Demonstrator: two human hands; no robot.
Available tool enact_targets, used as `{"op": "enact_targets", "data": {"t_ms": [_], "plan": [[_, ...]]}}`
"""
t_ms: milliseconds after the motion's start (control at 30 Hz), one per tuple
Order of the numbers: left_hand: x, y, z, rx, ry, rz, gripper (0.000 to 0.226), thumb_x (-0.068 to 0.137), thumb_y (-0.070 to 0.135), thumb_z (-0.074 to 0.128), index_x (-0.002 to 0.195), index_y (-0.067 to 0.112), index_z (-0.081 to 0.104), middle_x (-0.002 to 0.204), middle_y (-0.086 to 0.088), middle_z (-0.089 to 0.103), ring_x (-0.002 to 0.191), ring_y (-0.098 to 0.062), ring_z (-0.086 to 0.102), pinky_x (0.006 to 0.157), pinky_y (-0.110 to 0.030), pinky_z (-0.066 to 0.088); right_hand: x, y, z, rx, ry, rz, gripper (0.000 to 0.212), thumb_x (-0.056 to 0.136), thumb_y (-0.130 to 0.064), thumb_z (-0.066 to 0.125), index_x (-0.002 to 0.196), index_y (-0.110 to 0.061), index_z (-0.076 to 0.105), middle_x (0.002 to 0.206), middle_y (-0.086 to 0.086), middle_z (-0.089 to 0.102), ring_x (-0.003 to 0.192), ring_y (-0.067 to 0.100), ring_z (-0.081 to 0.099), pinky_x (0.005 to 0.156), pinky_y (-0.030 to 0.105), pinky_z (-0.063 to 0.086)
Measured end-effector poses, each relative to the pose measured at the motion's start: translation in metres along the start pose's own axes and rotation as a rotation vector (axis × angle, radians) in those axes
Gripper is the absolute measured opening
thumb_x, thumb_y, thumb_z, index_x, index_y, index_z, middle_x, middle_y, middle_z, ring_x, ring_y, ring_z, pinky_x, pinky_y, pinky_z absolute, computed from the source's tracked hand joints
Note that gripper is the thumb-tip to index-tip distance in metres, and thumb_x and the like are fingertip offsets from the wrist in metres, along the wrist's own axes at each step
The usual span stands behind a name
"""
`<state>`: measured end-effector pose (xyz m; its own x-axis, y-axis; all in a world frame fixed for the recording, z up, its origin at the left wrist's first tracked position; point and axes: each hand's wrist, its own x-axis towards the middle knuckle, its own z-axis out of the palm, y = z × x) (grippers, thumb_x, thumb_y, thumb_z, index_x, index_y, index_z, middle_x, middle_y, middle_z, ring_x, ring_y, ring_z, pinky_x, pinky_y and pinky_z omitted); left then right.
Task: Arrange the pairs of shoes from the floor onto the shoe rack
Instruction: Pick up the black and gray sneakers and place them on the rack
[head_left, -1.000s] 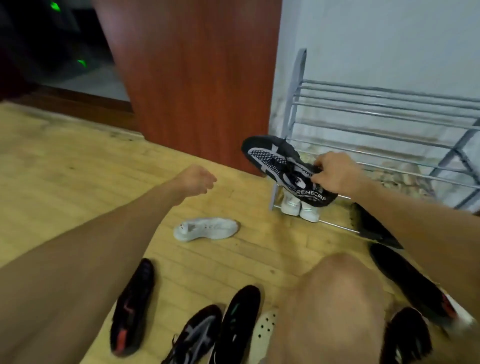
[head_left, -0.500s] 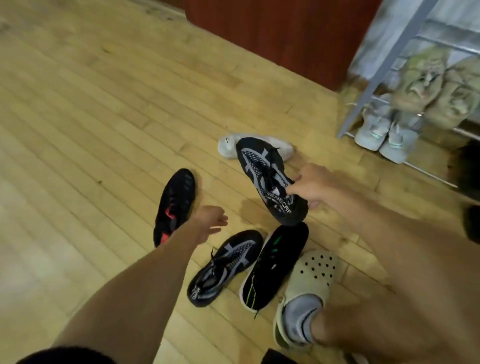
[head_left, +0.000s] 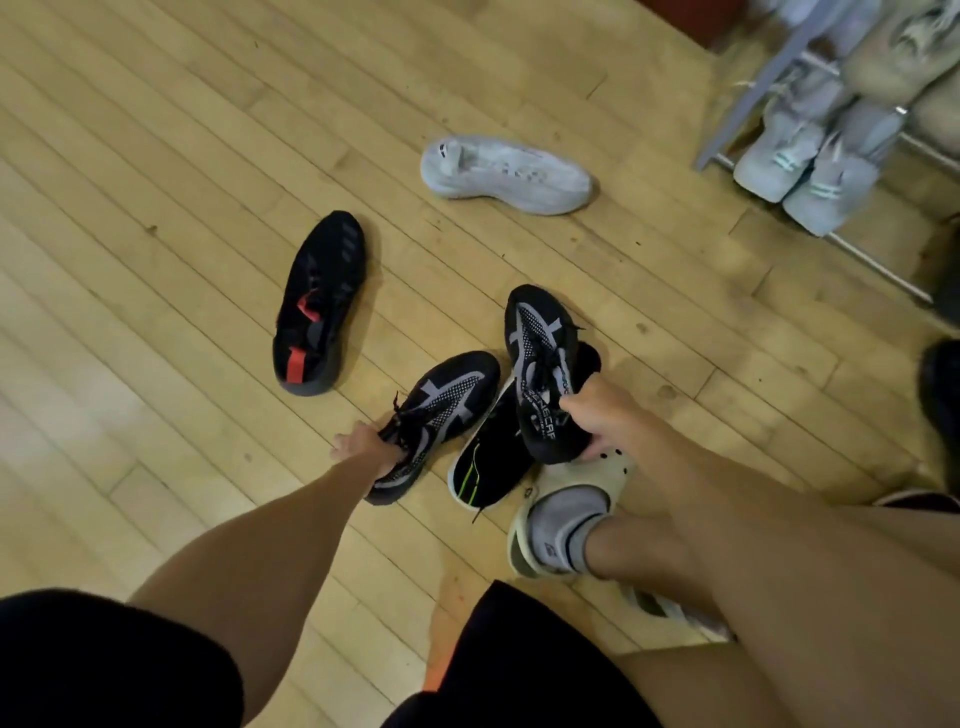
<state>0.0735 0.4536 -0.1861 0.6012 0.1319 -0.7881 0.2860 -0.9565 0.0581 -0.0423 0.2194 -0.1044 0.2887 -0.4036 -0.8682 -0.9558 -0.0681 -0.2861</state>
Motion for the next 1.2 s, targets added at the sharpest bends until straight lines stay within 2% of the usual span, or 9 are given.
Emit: {"op": "enact_targets", "data": {"t_ms": [200,300,400,700,800,900,1000,1067,1200], "plan": [[-0.016,-0.004,0.005,-0.35,-0.162,-0.068,0.047,0.074,0.021,0.077,0.11,0.001,0.055,0.111,-0.013,0.061,0.098,-0.03,0.059,0.083,-0.041,0.054,-0.013,-0.006,-0.005,-0.041,-0.031,-0.005,0.04,0.088,-0.009,0.065,0.124,0.004,0.056,0.126,0.022,0.061,0.101,0.04,0.067,0.076,0.048,0.06],[-0.026,0.001,-0.009,-0.347,-0.28,-0.091,0.018,0.078,0.007,0.072,0.088,0.001,0.058,0.092,-0.013,0.061,0.072,-0.023,0.056,0.071,-0.035,0.048,-0.029,-0.015,-0.014,-0.135,0.013,-0.033,0.035,0.088,-0.009,0.063,0.12,0.006,0.058,0.121,0.024,0.064,0.095,0.04,0.07,0.081,0.048,0.059],[-0.035,0.01,-0.029,-0.346,-0.299,-0.018,0.011,0.079,-0.002,0.067,0.083,0.002,0.058,0.094,-0.015,0.061,0.074,-0.027,0.057,0.072,-0.039,0.049,-0.054,-0.03,-0.036,-0.297,0.12,-0.106,0.032,0.091,-0.008,0.059,0.121,0.003,0.057,0.116,0.019,0.063,0.105,0.035,0.066,0.089,0.037,0.055],[-0.118,0.129,-0.1,-0.455,-0.216,0.427,0.015,0.09,0.006,0.061,0.099,-0.005,0.061,0.101,-0.018,0.064,0.084,-0.033,0.063,0.069,-0.039,0.056,-0.132,-0.044,-0.152,-0.388,0.435,-0.162,0.023,0.088,-0.005,0.058,0.109,0.005,0.059,0.087,0.013,0.054,0.08,0.028,0.058,0.048,0.028,0.044],[-0.158,0.173,-0.11,-0.457,-0.232,0.563,0.011,0.083,0.005,0.068,0.088,-0.002,0.062,0.096,-0.017,0.065,0.075,-0.026,0.063,0.059,-0.034,0.06,-0.163,-0.031,-0.191,-0.348,0.561,-0.177,0.005,0.088,-0.005,0.056,0.09,-0.001,0.053,0.095,0.015,0.055,0.099,0.032,0.066,0.064,0.032,0.048],[-0.203,0.206,-0.11,-0.442,-0.278,0.683,0.02,0.082,0.008,0.069,0.098,-0.003,0.065,0.101,-0.016,0.07,0.08,-0.02,0.066,0.059,-0.034,0.061,-0.188,-0.005,-0.225,-0.2,0.621,-0.172,0.02,0.085,-0.003,0.058,0.067,-0.003,0.048,0.095,0.019,0.059,0.102,0.036,0.066,0.075,0.041,0.054],[-0.246,0.234,-0.104,-0.422,-0.289,0.749,0.026,0.084,0.006,0.068,0.104,-0.009,0.063,0.097,-0.019,0.068,0.084,-0.026,0.065,0.071,-0.041,0.06,-0.206,0.031,-0.253,0.017,0.672,-0.148,0.011,0.078,0.002,0.062,0.086,0.008,0.058,0.092,0.024,0.064,0.095,0.044,0.068,0.083,0.052,0.057],[-0.27,0.251,-0.099,-0.374,-0.281,0.788,0.028,0.084,0.005,0.068,0.105,-0.011,0.062,0.095,-0.019,0.067,0.08,-0.029,0.066,0.067,-0.039,0.06,-0.215,0.06,-0.266,0.171,0.696,-0.108,0.023,0.078,0.002,0.063,0.097,0.013,0.06,0.093,0.03,0.069,0.079,0.042,0.072,0.073,0.053,0.059],[-0.311,0.286,-0.082,-0.221,-0.26,0.904,0.023,0.086,0.008,0.066,0.102,-0.009,0.062,0.105,-0.019,0.064,0.078,-0.031,0.065,0.062,-0.035,0.058,-0.236,0.115,-0.28,0.397,0.753,-0.072,0.007,0.082,0.002,0.061,0.085,0.009,0.06,0.053,0.014,0.061,0.03,0.013,0.057,0.029,0.018,0.043]]}}
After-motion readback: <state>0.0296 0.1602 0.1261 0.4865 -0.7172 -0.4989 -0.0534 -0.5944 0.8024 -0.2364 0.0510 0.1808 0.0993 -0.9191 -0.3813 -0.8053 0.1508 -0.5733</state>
